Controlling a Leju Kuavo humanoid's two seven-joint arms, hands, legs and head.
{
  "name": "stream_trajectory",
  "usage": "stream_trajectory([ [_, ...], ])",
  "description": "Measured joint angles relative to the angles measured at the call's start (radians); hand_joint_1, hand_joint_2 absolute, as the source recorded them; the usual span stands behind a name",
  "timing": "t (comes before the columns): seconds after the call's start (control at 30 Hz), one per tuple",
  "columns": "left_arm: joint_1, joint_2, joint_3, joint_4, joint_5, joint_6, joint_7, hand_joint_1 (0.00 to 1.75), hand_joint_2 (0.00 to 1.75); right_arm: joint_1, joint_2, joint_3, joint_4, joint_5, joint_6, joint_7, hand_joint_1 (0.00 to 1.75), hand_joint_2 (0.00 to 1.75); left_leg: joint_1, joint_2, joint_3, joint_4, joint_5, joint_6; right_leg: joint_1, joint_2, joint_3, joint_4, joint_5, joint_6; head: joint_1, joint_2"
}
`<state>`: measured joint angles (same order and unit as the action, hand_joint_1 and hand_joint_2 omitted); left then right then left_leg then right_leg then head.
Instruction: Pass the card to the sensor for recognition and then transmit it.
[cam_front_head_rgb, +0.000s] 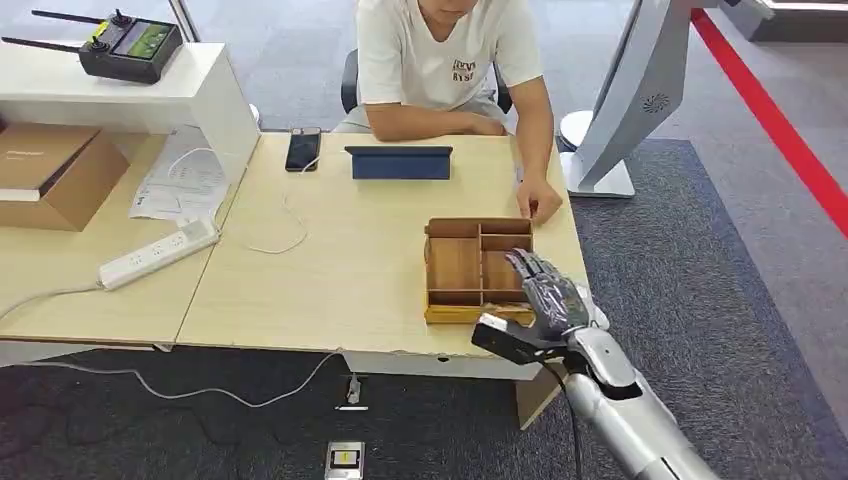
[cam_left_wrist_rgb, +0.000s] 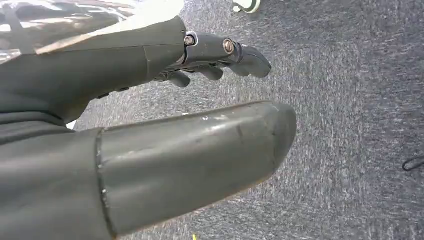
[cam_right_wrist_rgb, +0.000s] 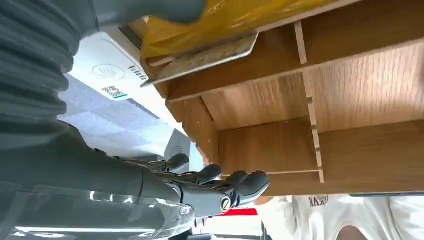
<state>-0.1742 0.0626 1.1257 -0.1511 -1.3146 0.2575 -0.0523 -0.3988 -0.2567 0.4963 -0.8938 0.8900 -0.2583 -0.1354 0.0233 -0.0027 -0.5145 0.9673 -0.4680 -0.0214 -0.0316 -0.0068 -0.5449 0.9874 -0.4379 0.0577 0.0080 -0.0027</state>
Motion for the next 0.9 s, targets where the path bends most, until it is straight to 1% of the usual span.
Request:
stream_trajectory([
  [0.27, 0.000, 0.000, 0.000, 0.000, -0.002, 0.000, -0.001, 0.00, 0.00, 0.000, 0.006, 0.001, 0.002, -0.005, 0.032, -0.002, 1.75, 1.75, 0.000, 0.000, 0.000, 0.000, 0.000, 0.000, 0.000, 0.000, 0.000, 0.000, 0.000, 0.000, 0.000, 0.000],
  [0.67, 0.000, 0.000, 0.000, 0.000, -0.021, -0.009, -0.001, 0.00, 0.00, 0.000, 0.014, 0.002, 0.003, -0.001, 0.031, 0.002, 1.75, 1.75, 0.000, 0.000, 0.000, 0.000, 0.000, 0.000, 0.000, 0.000, 0.000, 0.000, 0.000, 0.000, 0.000, 0.000],
  [0.9, 0.000, 0.000, 0.000, 0.000, -0.019, -0.005, -0.001, 0.00, 0.00, -0.001, 0.019, 0.002, 0.002, -0.010, 0.011, -0.002, 1.75, 1.75, 0.000, 0.000, 0.000, 0.000, 0.000, 0.000, 0.000, 0.000, 0.000, 0.000, 0.000, 0.000, 0.000, 0.000],
])
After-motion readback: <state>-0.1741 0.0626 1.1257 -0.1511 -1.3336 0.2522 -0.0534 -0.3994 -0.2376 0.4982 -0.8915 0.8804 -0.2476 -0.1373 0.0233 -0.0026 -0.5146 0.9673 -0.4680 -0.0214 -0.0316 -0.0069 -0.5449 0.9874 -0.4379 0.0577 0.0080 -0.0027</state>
